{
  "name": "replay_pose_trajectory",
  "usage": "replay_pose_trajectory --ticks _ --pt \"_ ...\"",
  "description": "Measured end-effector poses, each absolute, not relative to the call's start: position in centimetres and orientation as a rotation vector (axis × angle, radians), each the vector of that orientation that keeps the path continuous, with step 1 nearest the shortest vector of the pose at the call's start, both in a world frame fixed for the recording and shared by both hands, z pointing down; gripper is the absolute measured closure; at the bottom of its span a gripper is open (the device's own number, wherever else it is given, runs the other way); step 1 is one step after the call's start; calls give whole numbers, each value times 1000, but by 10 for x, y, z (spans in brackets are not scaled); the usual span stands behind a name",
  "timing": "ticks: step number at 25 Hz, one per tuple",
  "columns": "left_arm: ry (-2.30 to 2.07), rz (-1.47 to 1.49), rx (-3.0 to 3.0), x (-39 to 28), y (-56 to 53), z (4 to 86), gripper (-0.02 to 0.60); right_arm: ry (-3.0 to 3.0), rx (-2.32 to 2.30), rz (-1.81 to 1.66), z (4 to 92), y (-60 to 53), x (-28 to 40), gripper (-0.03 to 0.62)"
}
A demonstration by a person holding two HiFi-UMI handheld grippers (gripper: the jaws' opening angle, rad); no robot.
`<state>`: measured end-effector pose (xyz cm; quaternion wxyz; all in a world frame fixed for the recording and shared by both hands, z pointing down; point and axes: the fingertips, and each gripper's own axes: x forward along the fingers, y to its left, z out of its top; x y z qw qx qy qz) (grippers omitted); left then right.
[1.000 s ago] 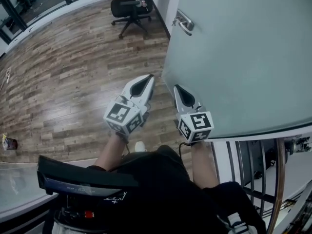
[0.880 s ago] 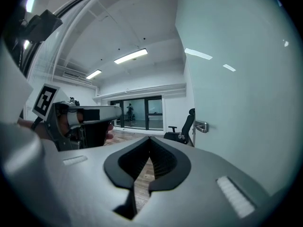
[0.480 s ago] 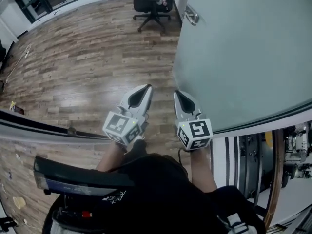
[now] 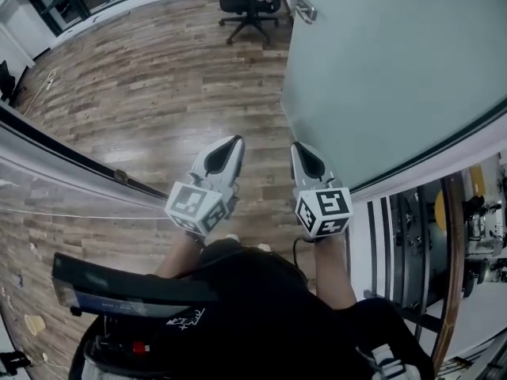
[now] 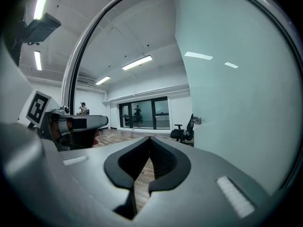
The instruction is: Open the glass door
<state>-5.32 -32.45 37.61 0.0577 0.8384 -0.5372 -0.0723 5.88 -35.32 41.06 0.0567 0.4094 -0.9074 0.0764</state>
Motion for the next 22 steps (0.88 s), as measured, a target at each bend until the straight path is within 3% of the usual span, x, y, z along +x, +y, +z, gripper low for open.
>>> replay_pose_trajectory --ticks 22 --pt "-1522 -293 2607 -84 -299 362 581 -2662 1473 180 383 -316 65 592"
